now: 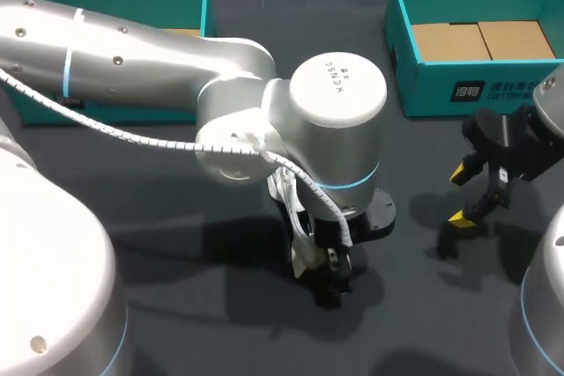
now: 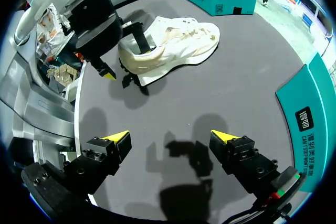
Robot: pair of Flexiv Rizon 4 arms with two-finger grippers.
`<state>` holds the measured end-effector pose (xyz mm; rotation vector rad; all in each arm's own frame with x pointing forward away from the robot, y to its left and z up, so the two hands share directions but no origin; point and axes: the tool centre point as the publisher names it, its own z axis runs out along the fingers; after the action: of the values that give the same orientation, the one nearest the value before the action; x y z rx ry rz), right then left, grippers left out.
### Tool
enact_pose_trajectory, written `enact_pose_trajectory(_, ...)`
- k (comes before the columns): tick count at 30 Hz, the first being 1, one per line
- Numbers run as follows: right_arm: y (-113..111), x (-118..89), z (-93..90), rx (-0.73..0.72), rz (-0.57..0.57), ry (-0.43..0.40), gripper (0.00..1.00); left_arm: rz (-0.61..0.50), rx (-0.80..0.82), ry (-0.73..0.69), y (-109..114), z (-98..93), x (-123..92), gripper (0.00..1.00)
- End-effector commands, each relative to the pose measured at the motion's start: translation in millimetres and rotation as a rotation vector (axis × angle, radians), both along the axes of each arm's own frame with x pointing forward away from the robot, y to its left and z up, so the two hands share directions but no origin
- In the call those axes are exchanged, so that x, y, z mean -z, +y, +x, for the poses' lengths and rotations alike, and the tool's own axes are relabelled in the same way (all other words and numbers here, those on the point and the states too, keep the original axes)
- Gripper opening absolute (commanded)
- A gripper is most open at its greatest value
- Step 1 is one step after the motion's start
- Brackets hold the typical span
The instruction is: Take the shoe out of the shoebox, open the shoe tongue, remove and reinsert the insole, then place the shoe into the shoebox
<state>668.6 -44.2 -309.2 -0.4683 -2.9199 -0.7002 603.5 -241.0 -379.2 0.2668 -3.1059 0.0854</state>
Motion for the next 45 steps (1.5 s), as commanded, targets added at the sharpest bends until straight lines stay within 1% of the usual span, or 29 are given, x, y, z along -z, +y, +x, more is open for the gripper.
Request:
enact_pose_trajectory(1, 0.1, 0.2, -1.6, 0.001, -0.002, -0.002, 1.0, 0.001, -0.005, 0.004, 0.3, 0.5, 3.7, 1.0)
enact_pose_trajectory(4, 0.1, 0.2, -1.6, 0.001, -0.002, -0.002, 1.0, 0.001, -0.007, 0.01, 3.2, 2.4, 3.4, 1.0)
enact_pose_trajectory(7, 0.1, 0.2, -1.6, 0.001, -0.002, -0.002, 1.0, 0.003, -0.006, 0.014, 5.1, 3.7, 4.5, 0.91)
enact_pose_trajectory(8, 0.1, 0.2, -1.6, 0.001, -0.002, -0.002, 1.0, 0.006, 0.0, 0.019, 5.9, 3.8, 4.9, 0.9)
enact_pose_trajectory(12, 0.1, 0.2, -1.6, 0.001, -0.002, -0.002, 1.0, 0.027, 0.032, 0.028, 8.6, 3.0, 7.2, 0.92)
enact_pose_trajectory(16, 0.1, 0.2, -1.6, 0.001, -0.002, -0.002, 1.0, 0.043, 0.043, 0.027, 9.1, 2.6, 10.8, 0.89)
enact_pose_trajectory(18, 0.1, 0.2, -1.6, 0.001, -0.002, -0.002, 1.0, 0.046, 0.041, 0.029, 9.2, 3.7, 12.3, 0.66)
enact_pose_trajectory(19, 0.1, 0.2, -1.6, 0.001, -0.002, -0.002, 1.0, 0.047, 0.041, 0.029, 9.2, 4.2, 12.7, 0.49)
enact_pose_trajectory(20, 0.1, 0.2, -1.6, 0.001, -0.002, -0.002, 1.0, 0.048, 0.04, 0.03, 9.3, 4.6, 13.0, 0.4)
enact_pose_trajectory(22, 0.1, 0.2, -1.6, 0.001, -0.002, -0.002, 1.0, 0.049, 0.039, 0.029, 9.4, 5.2, 13.2, 0.18)
enact_pose_trajectory(23, 0.1, 0.2, -1.6, 0.001, -0.002, -0.002, 1.0, 0.048, 0.038, 0.028, 9.5, 5.4, 13.2, 0.0)
enact_pose_trajectory(31, 0.1, 0.2, -1.6, 0.001, -0.002, -0.002, 1.0, 0.039, 0.042, 0.005, 11.9, 4.7, 3.5, 0.0)
enact_pose_trajectory(36, 0.1, 0.2, -1.6, 0.001, -0.002, -0.002, 1.0, 0.025, 0.055, -0.023, 16.2, 3.8, -9.4, 0.0)
enact_pose_trajectory(40, 0.1, 0.2, -1.6, 0.001, -0.002, -0.002, 1.0, 0.013, 0.094, -0.043, 20.6, 7.4, -28.7, 0.0)
enact_pose_trajectory(45, 0.1, 0.2, -1.6, 0.001, -0.002, -0.002, 1.0, 0.003, 0.152, -0.044, 28.2, 20.2, -67.2, 0.0)
